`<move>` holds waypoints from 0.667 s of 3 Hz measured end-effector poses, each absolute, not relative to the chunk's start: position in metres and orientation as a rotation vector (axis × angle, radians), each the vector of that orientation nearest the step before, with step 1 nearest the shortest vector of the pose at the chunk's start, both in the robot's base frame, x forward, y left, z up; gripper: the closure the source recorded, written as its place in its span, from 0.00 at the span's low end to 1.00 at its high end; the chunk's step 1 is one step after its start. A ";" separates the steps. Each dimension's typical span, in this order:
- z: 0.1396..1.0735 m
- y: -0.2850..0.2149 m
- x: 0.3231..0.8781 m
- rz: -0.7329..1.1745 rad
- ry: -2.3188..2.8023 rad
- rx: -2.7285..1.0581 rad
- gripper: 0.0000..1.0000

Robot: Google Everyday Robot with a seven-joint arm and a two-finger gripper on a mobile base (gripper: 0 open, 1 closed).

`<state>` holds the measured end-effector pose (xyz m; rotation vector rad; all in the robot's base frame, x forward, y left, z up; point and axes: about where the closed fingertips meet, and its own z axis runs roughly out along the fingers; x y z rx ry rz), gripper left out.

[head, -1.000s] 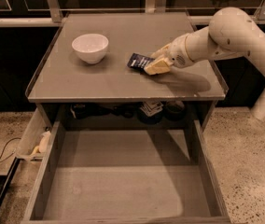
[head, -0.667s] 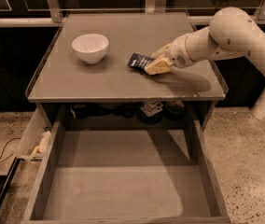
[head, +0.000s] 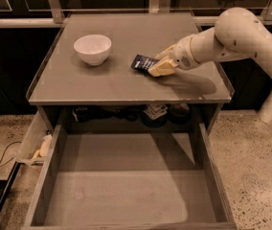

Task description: Pick rxbar blueberry from top drawer and place on counter

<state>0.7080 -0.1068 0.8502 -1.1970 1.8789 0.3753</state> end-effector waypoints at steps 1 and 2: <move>0.850 -0.107 0.708 0.375 1.879 -1.197 0.13; 0.850 -0.107 0.708 0.375 1.879 -1.197 0.00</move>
Offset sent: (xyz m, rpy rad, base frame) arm 0.0000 0.0000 0.0000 0.0000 0.0000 0.0000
